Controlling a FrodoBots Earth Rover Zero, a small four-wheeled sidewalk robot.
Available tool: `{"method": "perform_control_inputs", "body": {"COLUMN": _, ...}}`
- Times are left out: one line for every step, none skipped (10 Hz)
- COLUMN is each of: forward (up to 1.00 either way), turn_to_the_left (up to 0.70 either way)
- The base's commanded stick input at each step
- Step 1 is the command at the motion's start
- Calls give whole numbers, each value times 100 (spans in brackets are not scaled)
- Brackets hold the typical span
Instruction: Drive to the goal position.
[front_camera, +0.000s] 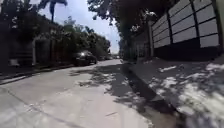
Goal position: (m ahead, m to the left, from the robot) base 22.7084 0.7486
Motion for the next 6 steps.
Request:
{"method": "perform_control_inputs", "body": {"forward": 100, "turn_to_the_left": -40}}
{"method": "perform_control_inputs", "body": {"forward": 100, "turn_to_the_left": -40}}
{"method": "perform_control_inputs", "body": {"forward": 100, "turn_to_the_left": -29}}
{"method": "perform_control_inputs", "body": {"forward": 100, "turn_to_the_left": 0}}
{"method": "perform_control_inputs", "body": {"forward": 100, "turn_to_the_left": 0}}
{"method": "perform_control_inputs", "body": {"forward": 100, "turn_to_the_left": 0}}
